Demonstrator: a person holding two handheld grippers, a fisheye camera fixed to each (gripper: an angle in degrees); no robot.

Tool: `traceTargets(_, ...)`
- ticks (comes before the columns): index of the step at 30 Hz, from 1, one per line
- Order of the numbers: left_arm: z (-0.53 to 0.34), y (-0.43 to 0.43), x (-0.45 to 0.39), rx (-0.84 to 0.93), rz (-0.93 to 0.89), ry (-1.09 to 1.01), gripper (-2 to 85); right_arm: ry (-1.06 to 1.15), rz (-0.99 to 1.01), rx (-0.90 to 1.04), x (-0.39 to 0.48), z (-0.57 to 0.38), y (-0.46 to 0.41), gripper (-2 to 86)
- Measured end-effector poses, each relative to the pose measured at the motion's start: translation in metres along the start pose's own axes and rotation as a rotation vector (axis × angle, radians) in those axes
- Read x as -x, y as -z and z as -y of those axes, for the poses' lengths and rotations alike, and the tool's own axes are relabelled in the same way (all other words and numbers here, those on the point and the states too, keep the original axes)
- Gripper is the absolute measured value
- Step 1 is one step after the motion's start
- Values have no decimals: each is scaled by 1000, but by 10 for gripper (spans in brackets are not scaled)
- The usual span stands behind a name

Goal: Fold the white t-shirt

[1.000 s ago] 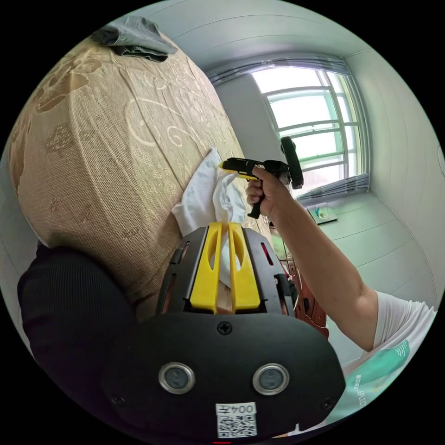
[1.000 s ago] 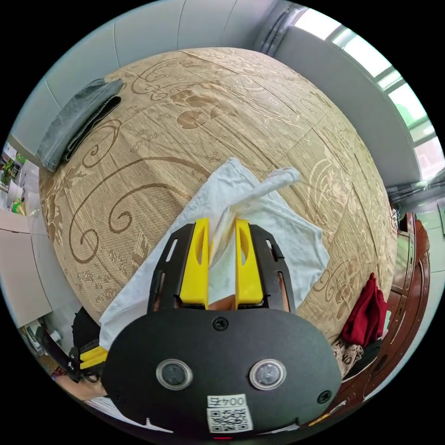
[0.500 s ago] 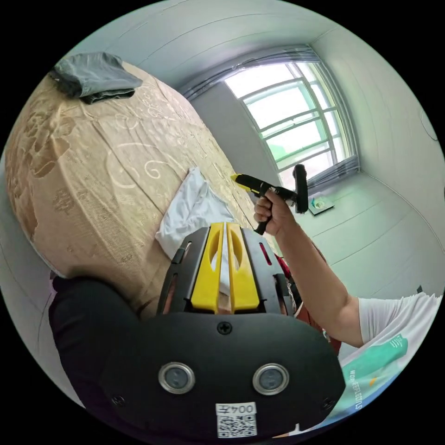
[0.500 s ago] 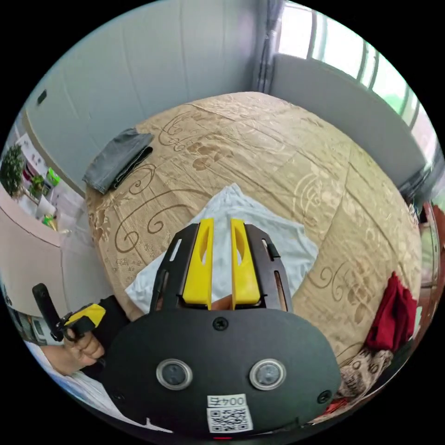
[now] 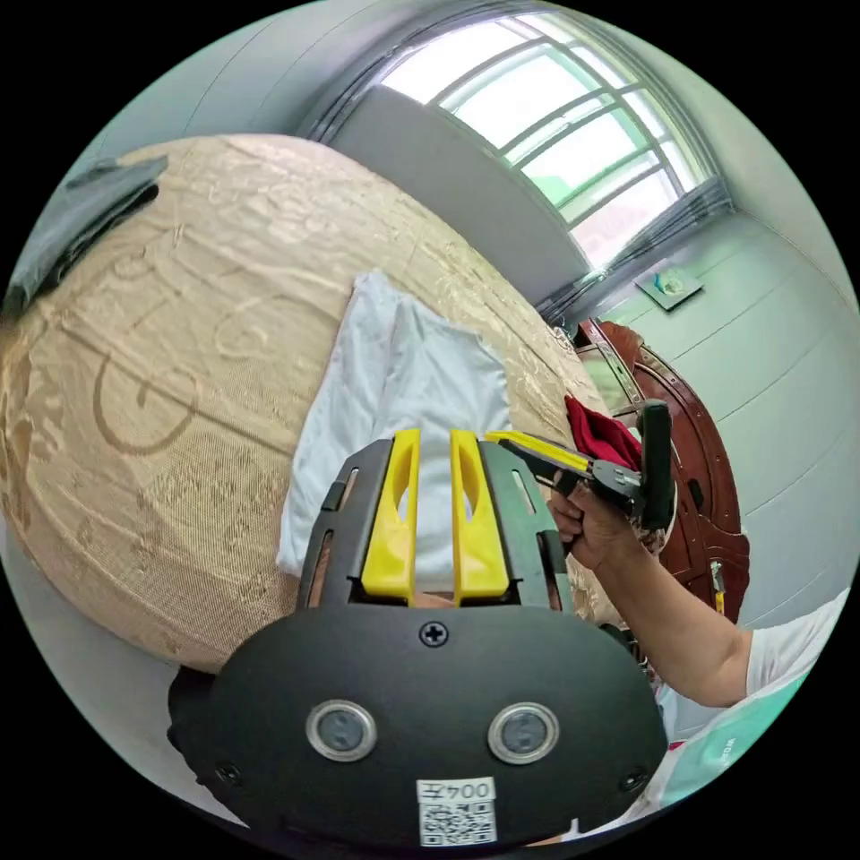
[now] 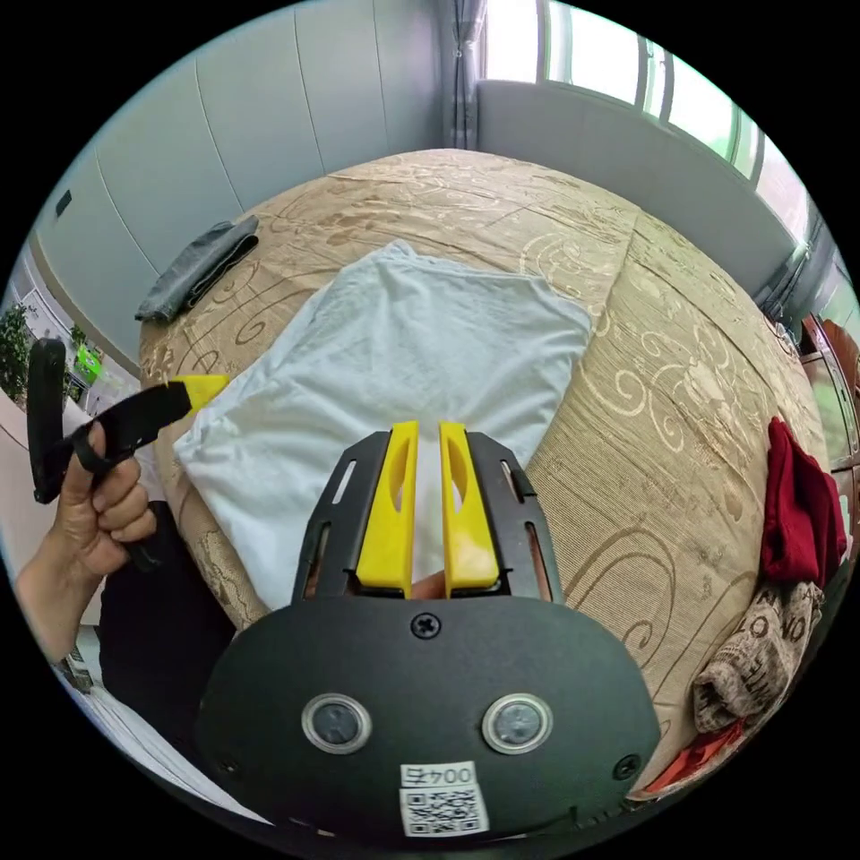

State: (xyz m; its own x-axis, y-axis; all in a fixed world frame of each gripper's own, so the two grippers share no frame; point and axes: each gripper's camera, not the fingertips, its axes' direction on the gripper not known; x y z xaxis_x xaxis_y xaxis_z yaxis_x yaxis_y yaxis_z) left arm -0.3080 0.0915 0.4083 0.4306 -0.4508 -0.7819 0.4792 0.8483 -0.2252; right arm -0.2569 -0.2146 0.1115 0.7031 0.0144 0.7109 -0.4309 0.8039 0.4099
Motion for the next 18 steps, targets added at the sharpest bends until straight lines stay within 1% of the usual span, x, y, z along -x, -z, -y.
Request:
traceTargets(2,24,-6,-15,-22,-2,-75,60,-27,88,-22,-11,-24,22,64)
traceTargets(4,52,-29,-17,17,-32,-94,66,-49,159,-15,-20,-45,31,74)
traceTargets(5,69,-50,-14,64,-50,-93,70,-49,182,-5,-23,-59,36,80)
traceTargets(9,103,-115,13,215,2,-11,74,-54,192,22,-35,-95,45,88)
traceTargets(11,106,-131,27,260,42,21,67,-59,185,24,-47,-112,46,88)
traceTargets(14,106,-136,36,266,61,42,56,-42,166,45,-61,-116,50,85)
traceTargets(16,110,-133,35,273,30,37,65,-53,189,50,-76,-119,62,85)
traceTargets(18,115,-112,35,258,-65,62,85,-110,242,14,-100,-126,84,87)
